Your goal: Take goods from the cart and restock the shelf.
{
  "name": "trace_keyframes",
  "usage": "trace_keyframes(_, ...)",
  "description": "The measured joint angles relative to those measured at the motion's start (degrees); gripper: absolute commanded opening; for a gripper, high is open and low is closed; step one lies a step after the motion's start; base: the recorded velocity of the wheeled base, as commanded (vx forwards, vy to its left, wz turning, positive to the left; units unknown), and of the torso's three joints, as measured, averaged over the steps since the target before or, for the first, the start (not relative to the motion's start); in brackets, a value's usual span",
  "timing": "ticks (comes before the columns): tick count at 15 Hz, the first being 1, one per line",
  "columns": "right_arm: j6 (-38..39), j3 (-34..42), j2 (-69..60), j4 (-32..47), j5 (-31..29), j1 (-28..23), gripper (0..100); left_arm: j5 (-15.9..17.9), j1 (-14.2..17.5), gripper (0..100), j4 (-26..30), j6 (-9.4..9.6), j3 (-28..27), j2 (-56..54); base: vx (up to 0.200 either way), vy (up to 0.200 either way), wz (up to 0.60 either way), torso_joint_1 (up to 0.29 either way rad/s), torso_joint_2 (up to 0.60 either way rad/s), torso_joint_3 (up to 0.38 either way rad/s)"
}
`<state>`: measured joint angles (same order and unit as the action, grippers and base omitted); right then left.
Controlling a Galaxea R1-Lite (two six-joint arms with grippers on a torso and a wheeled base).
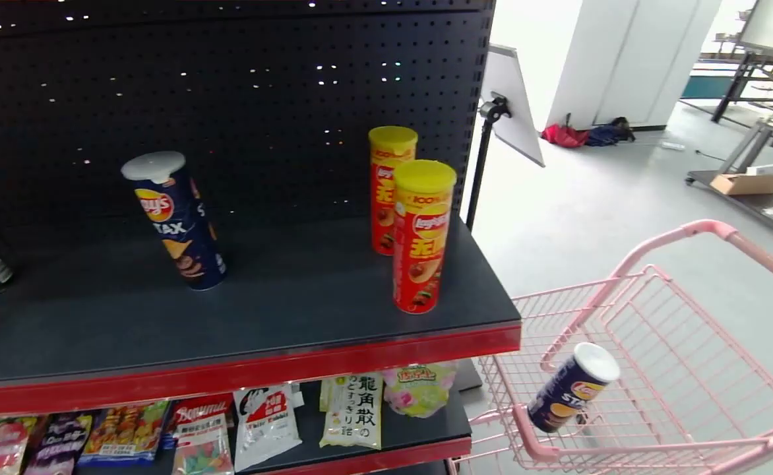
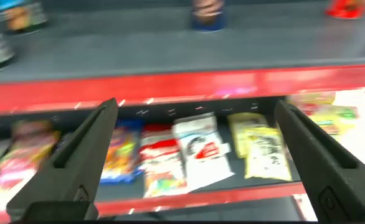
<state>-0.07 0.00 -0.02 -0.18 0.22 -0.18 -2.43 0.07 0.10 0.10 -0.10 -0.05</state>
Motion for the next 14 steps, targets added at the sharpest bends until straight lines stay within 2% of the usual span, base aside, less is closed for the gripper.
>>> trace_keyframes(1, 0.0, 0.0, 0.0, 0.0, 0.0, 0.0, 100, 0.0, 0.0, 100, 0.0, 0.00, 0.0, 0.0, 0.000, 0.000, -0.60, 0.007, 0.01, 0.007)
trace_keyframes(9, 0.0, 0.0, 0.0, 0.0, -0.2, 0.0, 100, 0.0, 0.0, 100, 0.0, 0.00, 0.0, 0.0, 0.000, 0.000, 0.00, -0.006, 0.01, 0.006)
trace_keyframes(14, 0.1, 0.0, 0.0, 0.0, -0.2, 0.0, 100, 0.0, 0.0, 100, 0.0, 0.00, 0.0, 0.0, 0.000, 0.000, 0.00, -0.133, 0.34, 0.190)
